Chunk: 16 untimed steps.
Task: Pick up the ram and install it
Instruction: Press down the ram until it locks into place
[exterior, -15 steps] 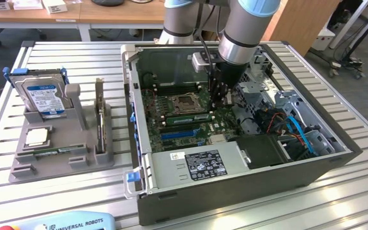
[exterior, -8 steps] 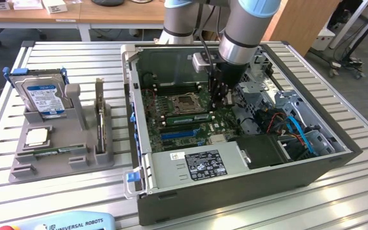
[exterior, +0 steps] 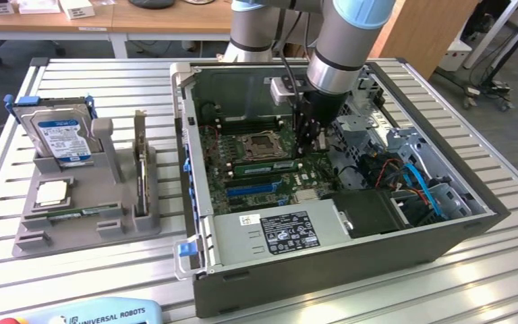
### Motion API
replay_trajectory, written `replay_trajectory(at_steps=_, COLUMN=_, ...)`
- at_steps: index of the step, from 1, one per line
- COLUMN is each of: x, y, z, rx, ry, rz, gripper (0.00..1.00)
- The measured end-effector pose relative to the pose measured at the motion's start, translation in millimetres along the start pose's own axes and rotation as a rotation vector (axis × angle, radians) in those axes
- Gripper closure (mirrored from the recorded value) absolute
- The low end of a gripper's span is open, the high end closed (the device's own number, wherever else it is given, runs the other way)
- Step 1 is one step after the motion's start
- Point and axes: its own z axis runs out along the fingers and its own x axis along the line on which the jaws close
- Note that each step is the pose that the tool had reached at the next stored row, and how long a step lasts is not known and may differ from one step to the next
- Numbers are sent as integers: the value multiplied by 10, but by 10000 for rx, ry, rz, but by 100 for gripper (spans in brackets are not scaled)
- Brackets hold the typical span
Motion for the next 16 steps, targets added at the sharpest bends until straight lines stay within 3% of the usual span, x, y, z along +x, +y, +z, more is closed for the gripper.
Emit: replay_trajectory(at_steps=16, x=2, y=-2, z=56, rx=0, ry=1, rz=0, gripper=90)
